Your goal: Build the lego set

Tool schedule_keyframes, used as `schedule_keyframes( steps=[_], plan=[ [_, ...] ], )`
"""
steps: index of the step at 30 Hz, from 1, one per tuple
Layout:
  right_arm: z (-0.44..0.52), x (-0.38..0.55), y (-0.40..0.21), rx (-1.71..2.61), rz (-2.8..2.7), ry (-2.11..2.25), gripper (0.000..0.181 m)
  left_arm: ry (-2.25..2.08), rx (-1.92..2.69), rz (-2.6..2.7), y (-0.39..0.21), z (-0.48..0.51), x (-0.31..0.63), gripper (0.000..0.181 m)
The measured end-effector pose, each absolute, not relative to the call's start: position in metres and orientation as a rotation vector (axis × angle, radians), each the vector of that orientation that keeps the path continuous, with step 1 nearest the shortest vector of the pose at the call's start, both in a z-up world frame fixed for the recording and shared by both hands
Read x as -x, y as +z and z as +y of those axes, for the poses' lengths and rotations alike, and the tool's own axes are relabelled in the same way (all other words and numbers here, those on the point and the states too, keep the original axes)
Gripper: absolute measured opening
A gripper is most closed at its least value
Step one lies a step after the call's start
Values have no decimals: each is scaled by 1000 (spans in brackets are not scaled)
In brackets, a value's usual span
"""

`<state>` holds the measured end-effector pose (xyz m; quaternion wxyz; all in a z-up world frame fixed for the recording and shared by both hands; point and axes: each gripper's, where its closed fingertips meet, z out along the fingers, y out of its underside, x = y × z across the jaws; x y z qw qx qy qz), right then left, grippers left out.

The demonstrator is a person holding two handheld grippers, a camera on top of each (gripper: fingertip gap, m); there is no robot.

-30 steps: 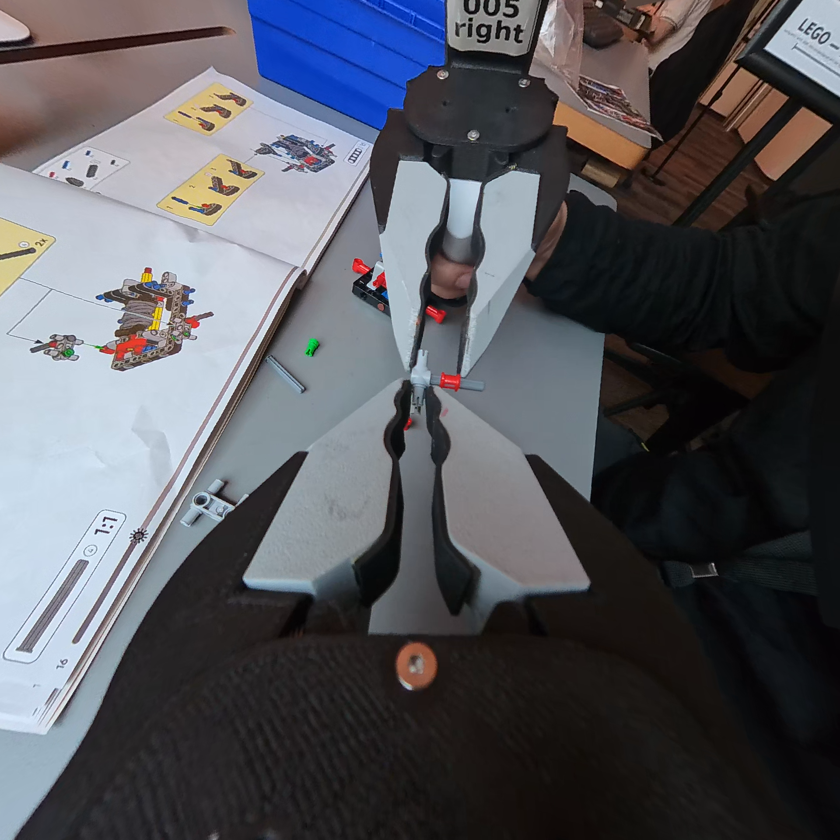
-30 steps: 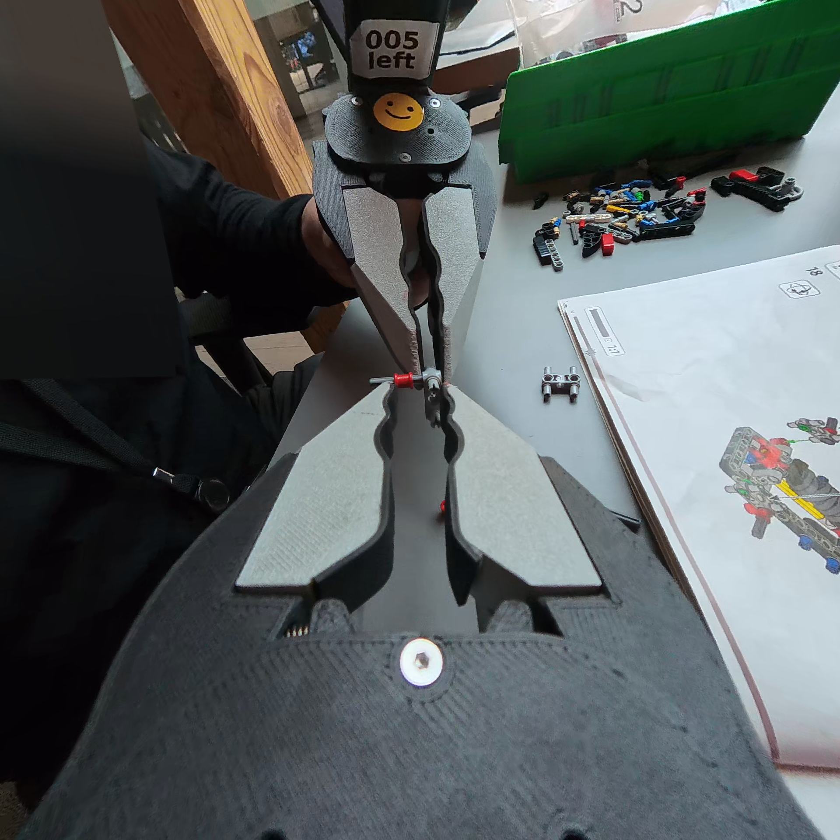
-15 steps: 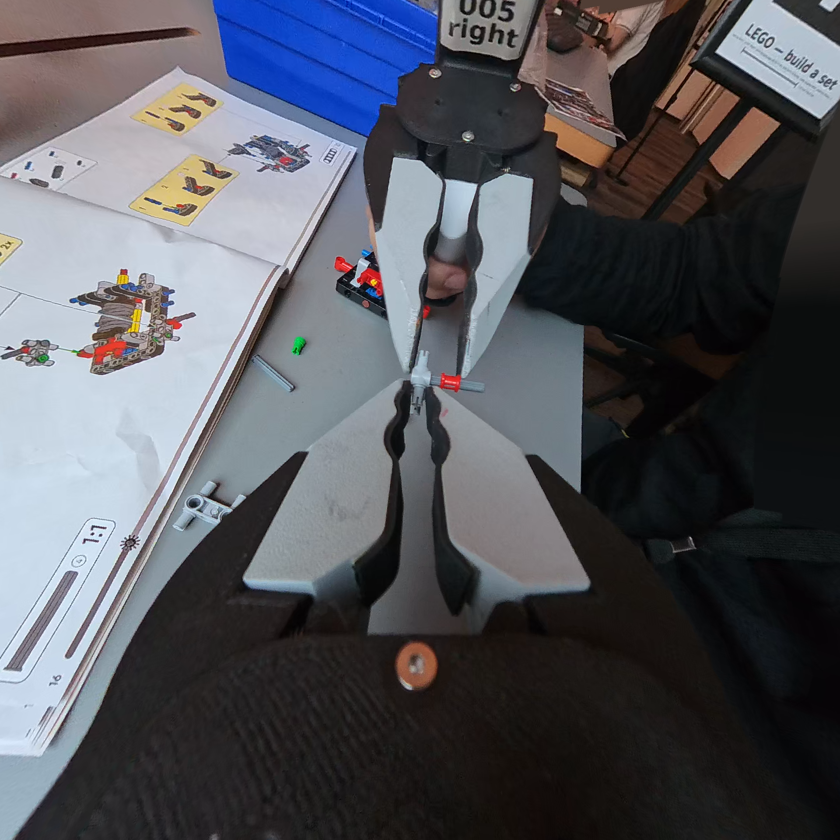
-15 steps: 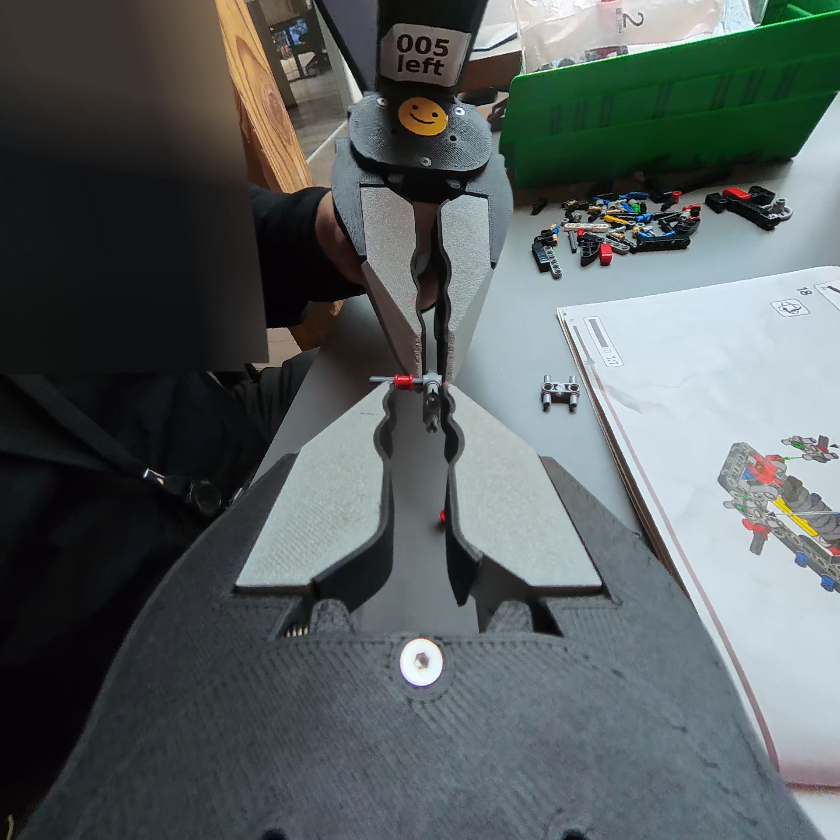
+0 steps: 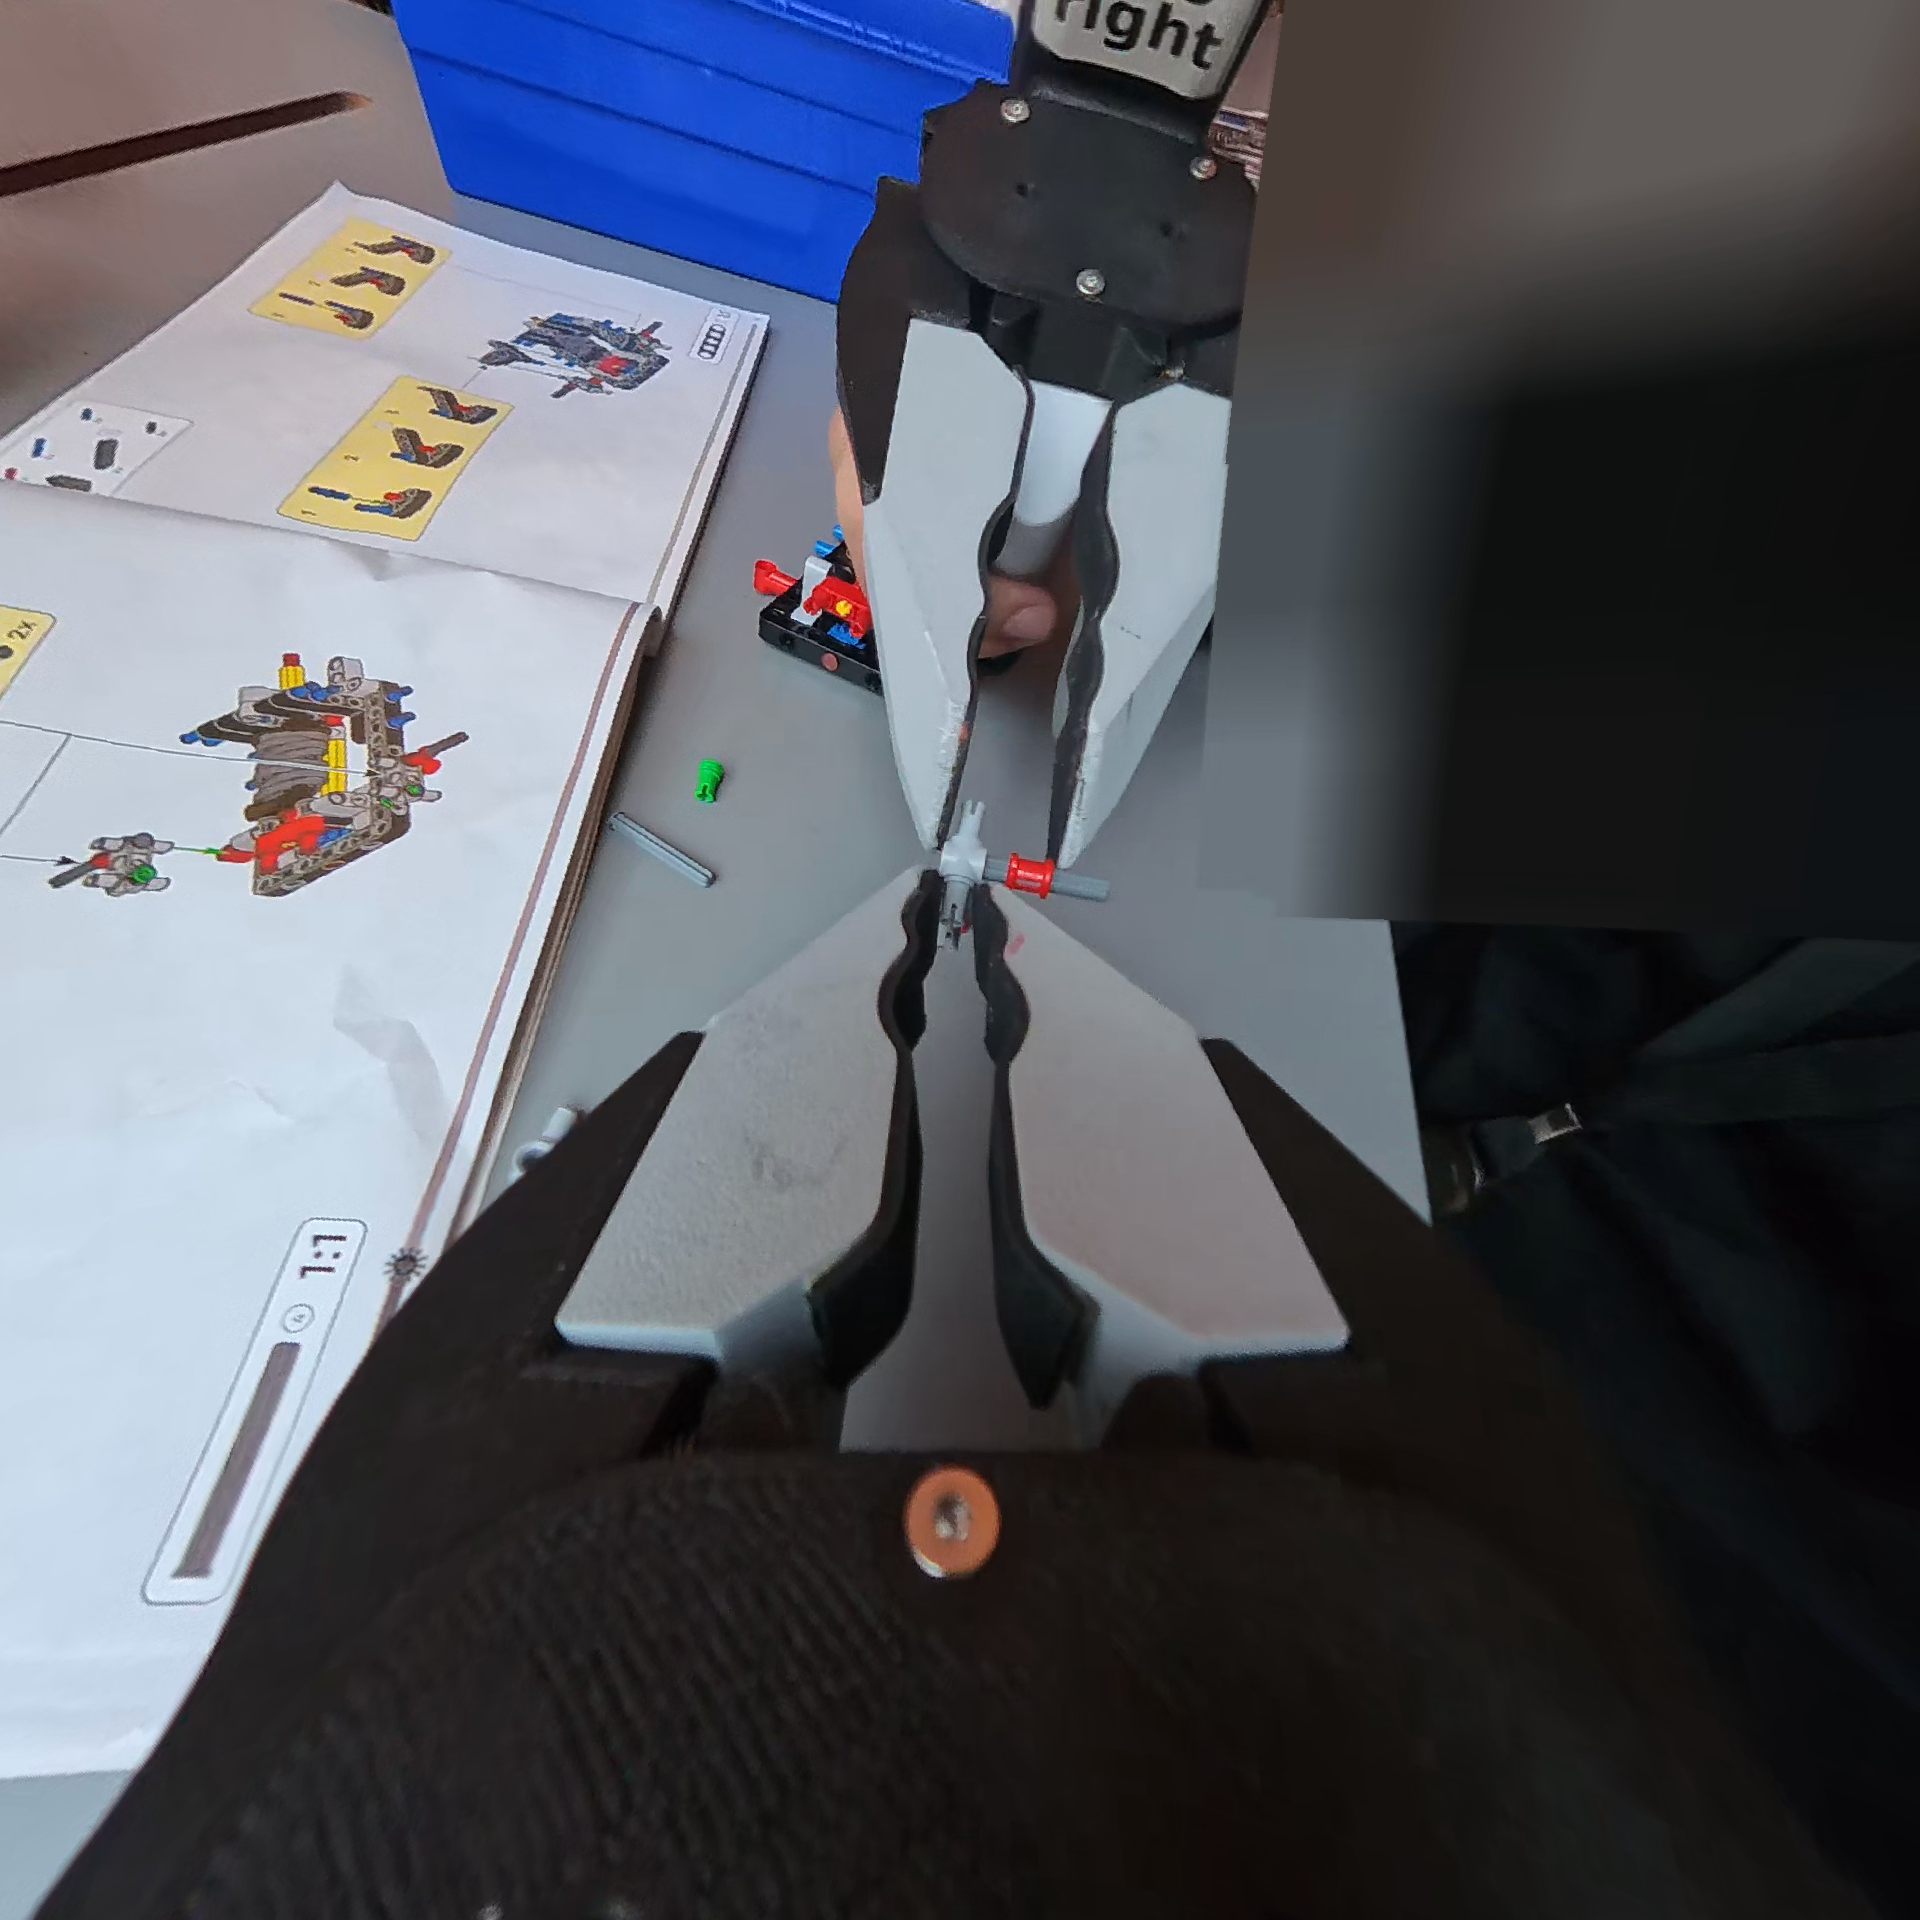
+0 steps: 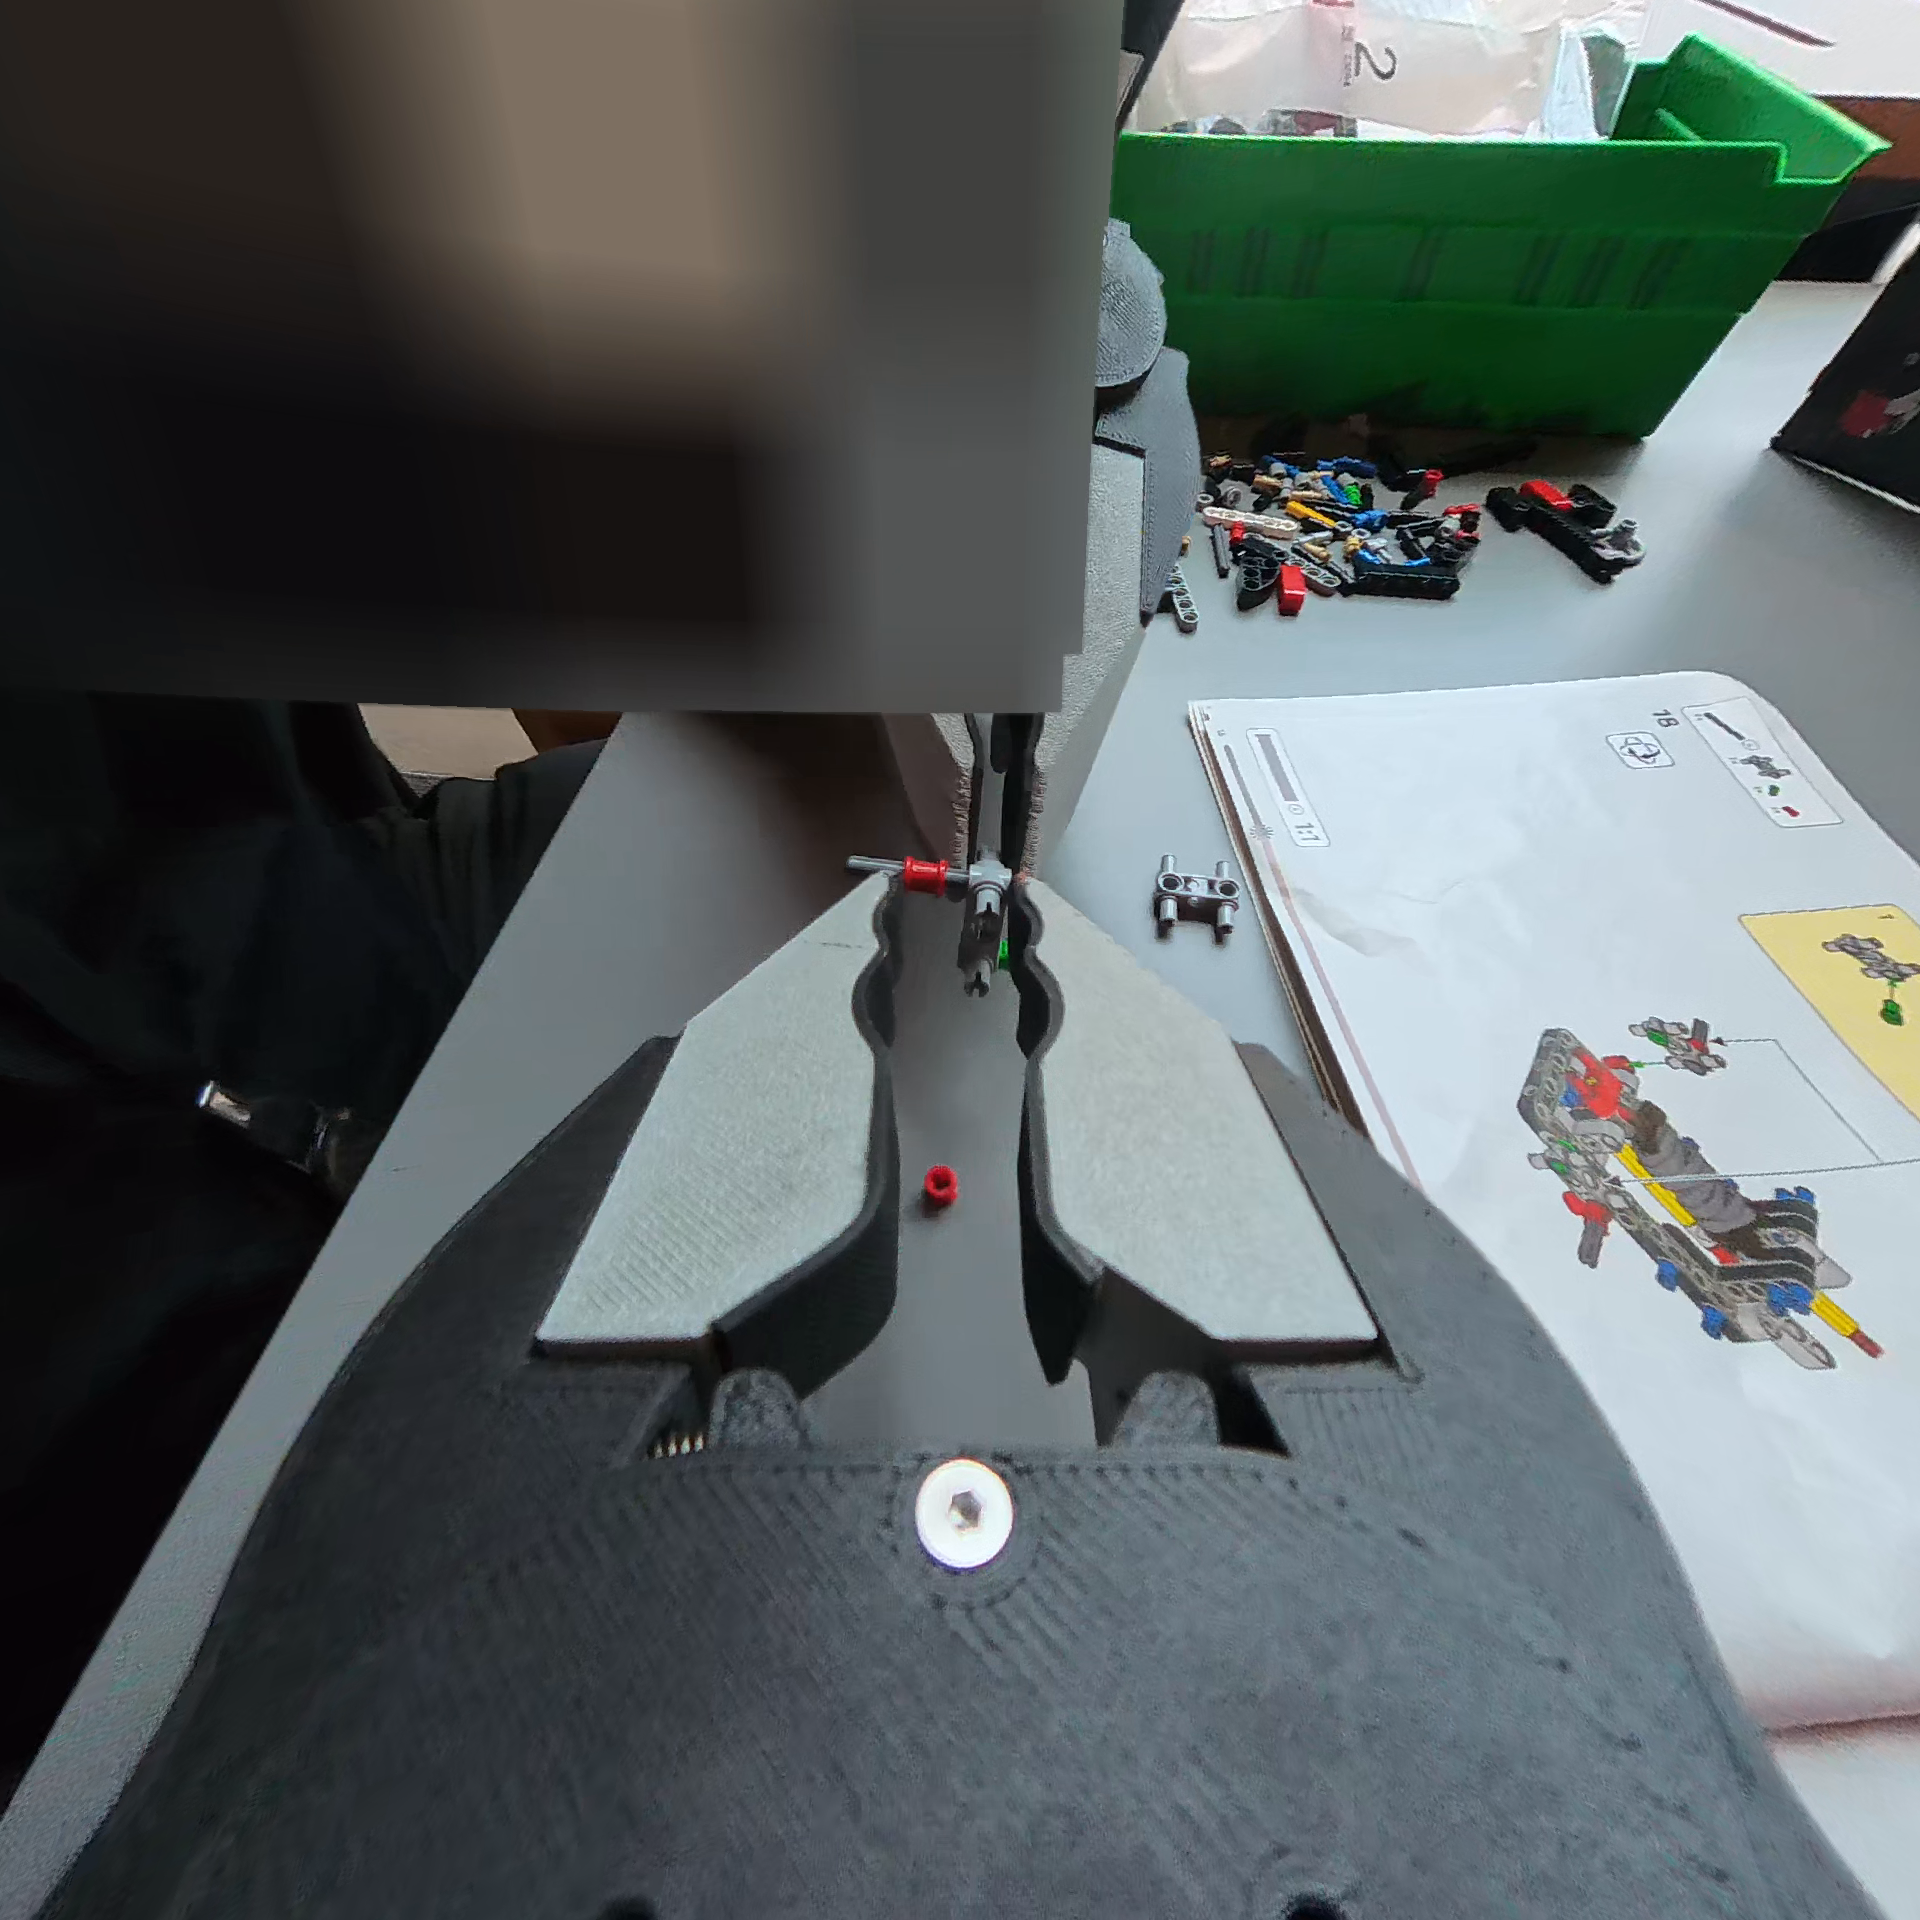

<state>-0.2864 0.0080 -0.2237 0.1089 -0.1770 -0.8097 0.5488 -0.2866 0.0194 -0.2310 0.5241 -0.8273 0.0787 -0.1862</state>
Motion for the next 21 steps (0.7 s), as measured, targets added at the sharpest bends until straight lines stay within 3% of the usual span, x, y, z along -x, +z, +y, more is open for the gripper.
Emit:
schedule_keyframes(
  steps=[21],
  plan=[
    [11, 297, -223, 486, -2276, 1513, 16, -354, 1941, 251, -232, 23, 298, 4]
  ],
)
